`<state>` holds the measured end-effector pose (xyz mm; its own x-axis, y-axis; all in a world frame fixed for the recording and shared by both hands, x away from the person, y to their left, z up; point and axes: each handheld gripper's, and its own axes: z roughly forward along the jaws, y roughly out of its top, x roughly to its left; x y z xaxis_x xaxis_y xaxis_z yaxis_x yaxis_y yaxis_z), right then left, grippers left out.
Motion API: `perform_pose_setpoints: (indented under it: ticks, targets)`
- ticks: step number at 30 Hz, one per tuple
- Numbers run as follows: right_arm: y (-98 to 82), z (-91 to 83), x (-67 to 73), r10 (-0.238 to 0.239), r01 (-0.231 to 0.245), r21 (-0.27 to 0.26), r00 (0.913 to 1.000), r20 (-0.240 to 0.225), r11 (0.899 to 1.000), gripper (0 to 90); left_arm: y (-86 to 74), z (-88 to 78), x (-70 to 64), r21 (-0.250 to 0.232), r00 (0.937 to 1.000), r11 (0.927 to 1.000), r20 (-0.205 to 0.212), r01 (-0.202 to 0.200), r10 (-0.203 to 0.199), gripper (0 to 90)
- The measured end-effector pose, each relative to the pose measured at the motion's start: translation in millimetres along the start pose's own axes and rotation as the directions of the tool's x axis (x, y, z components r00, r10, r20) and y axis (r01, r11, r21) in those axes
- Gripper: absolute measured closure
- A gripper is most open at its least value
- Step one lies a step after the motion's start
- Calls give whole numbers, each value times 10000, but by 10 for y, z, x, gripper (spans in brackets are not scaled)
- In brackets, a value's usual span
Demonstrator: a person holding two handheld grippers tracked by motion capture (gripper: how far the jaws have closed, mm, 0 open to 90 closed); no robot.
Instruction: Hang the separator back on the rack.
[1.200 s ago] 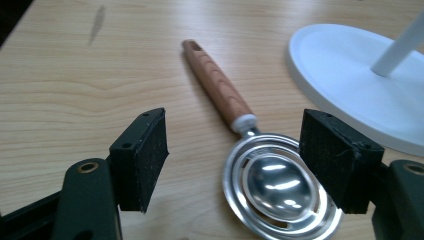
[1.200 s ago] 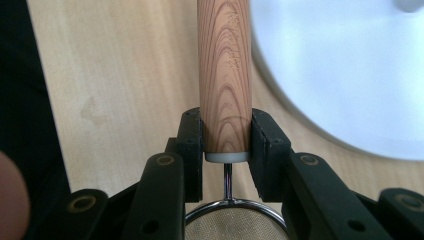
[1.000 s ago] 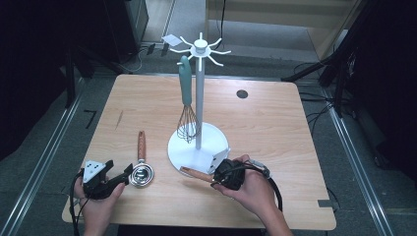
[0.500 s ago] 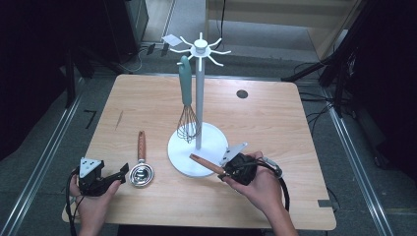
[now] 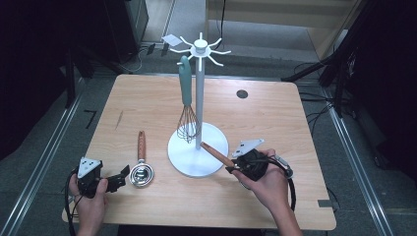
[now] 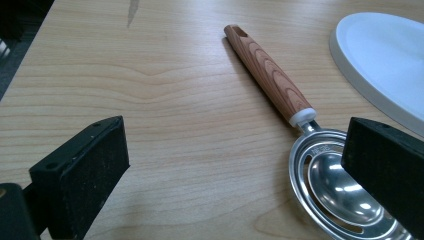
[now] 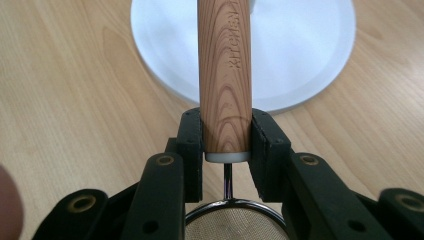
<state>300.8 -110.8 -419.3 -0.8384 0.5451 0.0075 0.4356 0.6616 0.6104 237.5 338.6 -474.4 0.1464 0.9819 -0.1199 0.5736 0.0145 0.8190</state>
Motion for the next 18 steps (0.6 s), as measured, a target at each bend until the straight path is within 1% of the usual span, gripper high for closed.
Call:
perform_pose_setpoints:
  ticks: [1, 2, 4, 7, 8, 9, 14, 17, 18]
  targets:
    - [-5, -10, -8, 91, -91, -65, 10000, 7, 9999, 713, -2, 3, 6, 19, 10000, 10000, 31, -33, 33, 0]
    - [-15, -30, -21, 216, -213, -240, 9997, 122, 9995, 713, -6, 9, 13, 42, 9999, 10000, 144, -67, 67, 0]
    - [-19, -38, -33, 213, -209, -309, 9997, 147, 9993, 713, -14, 16, 15, 89, 9995, 9997, 228, -232, 230, 0]
    - [-36, -72, -61, 486, -472, -610, 9986, 224, 9970, 713, -15, 22, 9, 150, 9994, 9993, 119, -337, 335, 0]
    - [-50, -95, -82, 650, -632, -864, 9977, 186, 9943, 713, -15, 24, 10, 153, 9994, 9993, 90, -347, 346, 0]
    - [-50, -95, -82, 650, -632, -864, 9977, 186, 9943, 713, -17, 28, 11, 172, 9994, 9993, 43, -346, 345, 0]
    - [-69, -144, -114, 967, -925, -1393, 9950, 231, 9859, 713, -25, 45, 16, 248, 9995, 9992, -83, -313, 315, 0]
    - [-73, -164, -115, 1124, -1073, -1659, 9934, 215, 9803, 713, -32, 54, 4, 303, 9990, 9986, -95, -431, 434, 0]
    - [-75, -168, -121, 1110, -1050, -1857, 9936, 218, 9770, 713, -33, 58, -3, 365, 9987, 9982, -136, -485, 490, 0]
